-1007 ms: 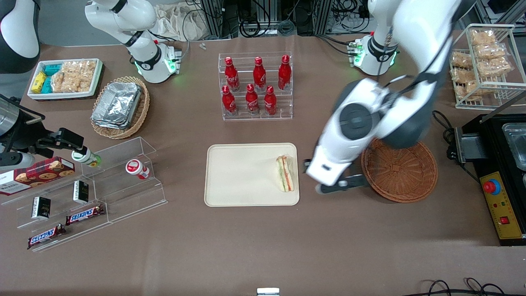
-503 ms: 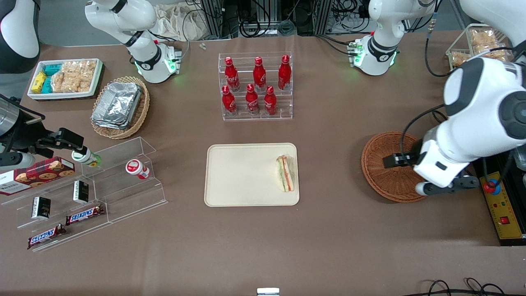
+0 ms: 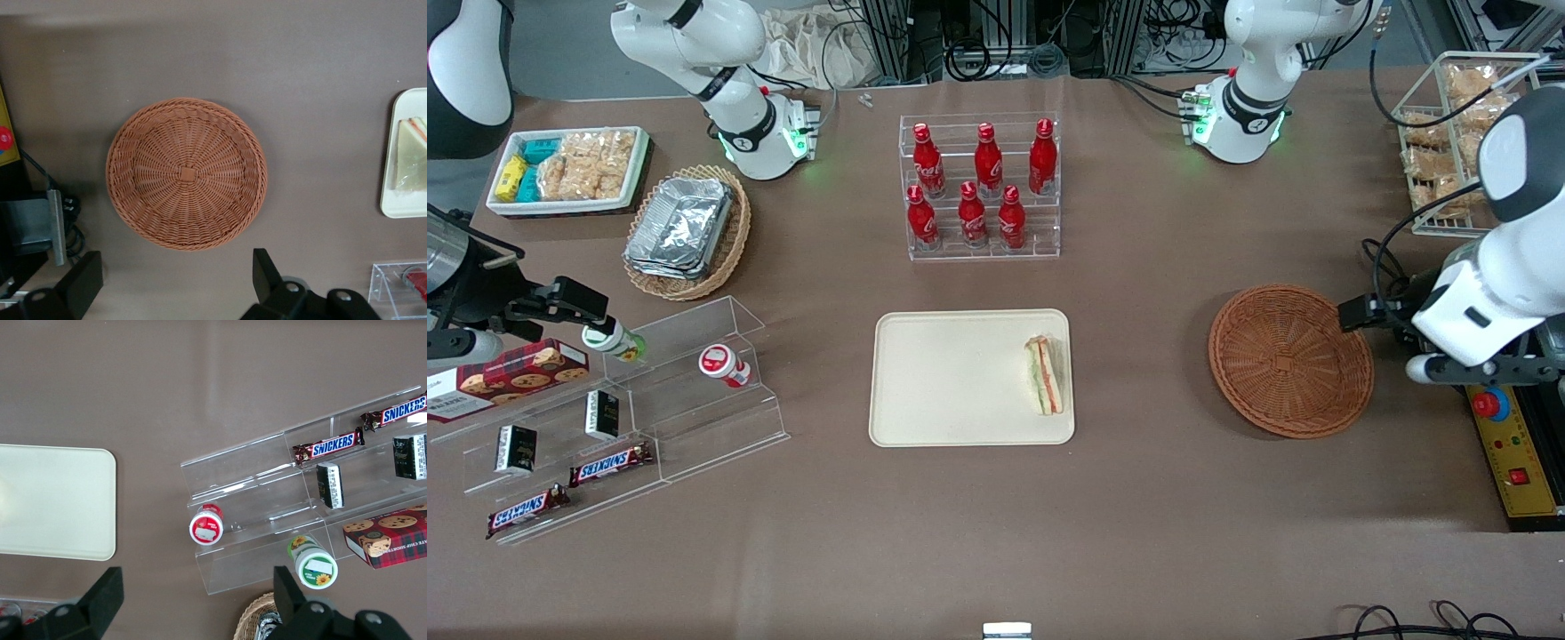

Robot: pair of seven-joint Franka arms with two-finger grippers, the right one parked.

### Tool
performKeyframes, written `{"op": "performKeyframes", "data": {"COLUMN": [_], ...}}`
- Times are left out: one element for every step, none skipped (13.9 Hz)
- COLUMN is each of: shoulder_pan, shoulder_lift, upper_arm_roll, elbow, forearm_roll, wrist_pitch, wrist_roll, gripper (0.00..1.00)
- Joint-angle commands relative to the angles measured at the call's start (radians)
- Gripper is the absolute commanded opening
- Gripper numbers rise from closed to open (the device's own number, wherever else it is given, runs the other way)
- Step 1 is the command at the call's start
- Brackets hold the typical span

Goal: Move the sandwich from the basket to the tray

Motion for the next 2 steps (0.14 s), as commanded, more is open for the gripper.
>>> {"op": "performKeyframes", "data": {"shoulder_pan": [-0.005, -0.006], "shoulder_lift": [-0.025, -0.021], "upper_arm_roll": [0.004, 0.004], "elbow": [-0.017, 0.000], "forearm_roll": [0.000, 0.003], "wrist_pitch": [-0.026, -0.030], "wrist_roll": [0.070, 0.070], "gripper": [1.00, 1.00]}}
